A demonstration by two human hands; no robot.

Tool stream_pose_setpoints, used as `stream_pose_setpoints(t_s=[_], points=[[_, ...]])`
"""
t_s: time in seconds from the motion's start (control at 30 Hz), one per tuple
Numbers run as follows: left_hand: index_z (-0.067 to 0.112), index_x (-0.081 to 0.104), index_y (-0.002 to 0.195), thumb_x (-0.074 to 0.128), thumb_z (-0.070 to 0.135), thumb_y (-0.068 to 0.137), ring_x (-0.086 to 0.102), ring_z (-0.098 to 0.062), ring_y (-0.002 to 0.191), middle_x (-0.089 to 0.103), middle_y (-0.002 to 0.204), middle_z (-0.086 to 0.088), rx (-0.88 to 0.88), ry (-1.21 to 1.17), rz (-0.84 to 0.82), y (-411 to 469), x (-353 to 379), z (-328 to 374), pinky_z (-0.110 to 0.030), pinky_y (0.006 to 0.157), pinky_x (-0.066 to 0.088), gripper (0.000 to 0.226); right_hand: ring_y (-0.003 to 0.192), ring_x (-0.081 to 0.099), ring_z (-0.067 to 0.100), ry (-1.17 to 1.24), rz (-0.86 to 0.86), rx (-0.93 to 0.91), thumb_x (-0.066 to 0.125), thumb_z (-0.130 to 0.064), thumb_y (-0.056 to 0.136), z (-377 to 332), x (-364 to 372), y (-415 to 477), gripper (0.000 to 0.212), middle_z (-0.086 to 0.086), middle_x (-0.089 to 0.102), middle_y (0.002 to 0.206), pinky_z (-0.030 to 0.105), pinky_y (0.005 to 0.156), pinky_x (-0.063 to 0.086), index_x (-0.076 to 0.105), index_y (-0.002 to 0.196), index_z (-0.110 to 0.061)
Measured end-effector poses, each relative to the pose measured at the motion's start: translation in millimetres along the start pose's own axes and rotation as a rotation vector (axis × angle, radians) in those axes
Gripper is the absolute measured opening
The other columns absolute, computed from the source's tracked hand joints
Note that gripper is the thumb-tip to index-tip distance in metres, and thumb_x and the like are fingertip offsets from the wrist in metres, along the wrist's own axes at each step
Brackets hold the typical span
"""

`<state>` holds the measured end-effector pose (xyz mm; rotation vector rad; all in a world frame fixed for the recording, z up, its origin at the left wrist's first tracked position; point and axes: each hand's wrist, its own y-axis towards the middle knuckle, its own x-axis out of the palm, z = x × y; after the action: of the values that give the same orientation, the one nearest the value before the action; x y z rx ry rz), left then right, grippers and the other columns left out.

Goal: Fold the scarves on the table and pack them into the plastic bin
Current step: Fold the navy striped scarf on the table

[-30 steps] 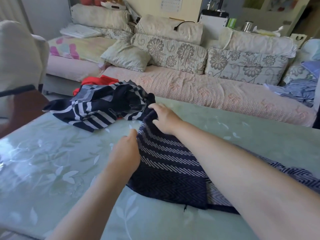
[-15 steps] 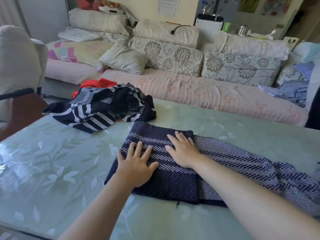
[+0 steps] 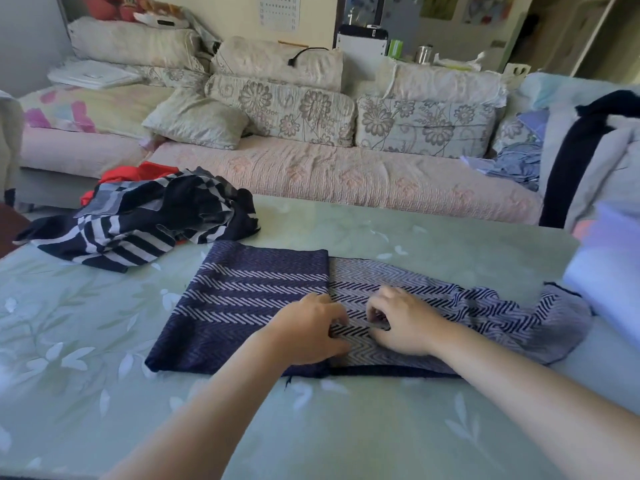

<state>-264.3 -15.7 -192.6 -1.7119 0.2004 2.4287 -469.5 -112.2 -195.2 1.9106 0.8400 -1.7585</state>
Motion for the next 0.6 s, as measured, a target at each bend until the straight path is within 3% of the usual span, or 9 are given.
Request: stream_pose_setpoints(t_s=[0.07,0.13,0.27,0.43,0.5,0.6], points=[[0.031,0.061,0.114,0.069,0.051,0.08,0.049,-0.014,0.107,0.054,0.109,0.006,0.043,-0.006,-0.048,1.5,7.2,18.2,-0.031,0.087,0.047,0.04,0.092,0.052,0.012,0.045,-0.048,0.009,0.063,-0.04,0.077,8.4,-4.6,-24.6,0.021,-0.014,0.05,0.094,0.029,0.078,0.041,0.058,0.095,-0.032],[0.03,0.061,0.113,0.071,0.047,0.078,0.05,-0.013,0.104,0.056,0.107,0.006,0.065,0.037,-0.087,2.8,12.4,31.5,-0.028,0.084,0.047,0.04,0.085,0.052,0.009,0.116,-0.1,0.033,0.064,-0.042,0.071,17.4,-9.2,-45.3,0.024,-0.015,0.051,0.089,0.03,0.078,0.045,0.057,0.092,-0.032],[0.028,0.065,0.108,0.067,0.031,0.083,0.058,-0.012,0.093,0.066,0.103,0.009,0.033,-0.014,-0.121,4.0,12.9,51.8,-0.021,0.073,0.042,0.026,0.084,0.053,0.01,0.068,-0.256,0.037,0.07,-0.043,0.065,25.1,-19.3,-69.1,0.032,-0.014,0.049,0.09,0.033,0.078,0.05,0.055,0.093,-0.035],[0.027,0.069,0.106,0.065,0.02,0.086,0.059,-0.01,0.09,0.066,0.102,0.01,-0.007,-0.047,-0.242,2.0,10.2,67.2,-0.013,0.069,0.042,0.021,0.081,0.063,0.015,0.032,-0.261,0.033,0.067,-0.023,0.072,12.9,-27.5,-79.2,0.018,-0.008,0.066,0.086,0.032,0.07,0.055,0.068,0.09,-0.024],[0.026,0.072,0.102,0.064,0.021,0.087,0.057,-0.006,0.082,0.065,0.094,0.014,-0.009,-0.045,-0.334,0.8,8.1,71.8,-0.006,0.062,0.039,0.018,0.081,0.066,0.016,0.068,-0.313,0.036,0.069,-0.024,0.071,12.3,-25.8,-80.8,0.018,-0.005,0.07,0.088,0.034,0.071,0.057,0.069,0.089,-0.025],[0.026,0.073,0.099,0.063,0.025,0.087,0.058,-0.002,0.08,0.069,0.093,0.015,0.011,-0.025,-0.406,0.7,6.3,81.4,-0.006,0.066,0.042,0.015,0.076,0.071,0.016,0.234,-0.428,0.021,0.073,-0.034,0.072,14.2,-25.4,-85.4,0.019,-0.003,0.074,0.084,0.038,0.074,0.06,0.07,0.09,-0.028]])
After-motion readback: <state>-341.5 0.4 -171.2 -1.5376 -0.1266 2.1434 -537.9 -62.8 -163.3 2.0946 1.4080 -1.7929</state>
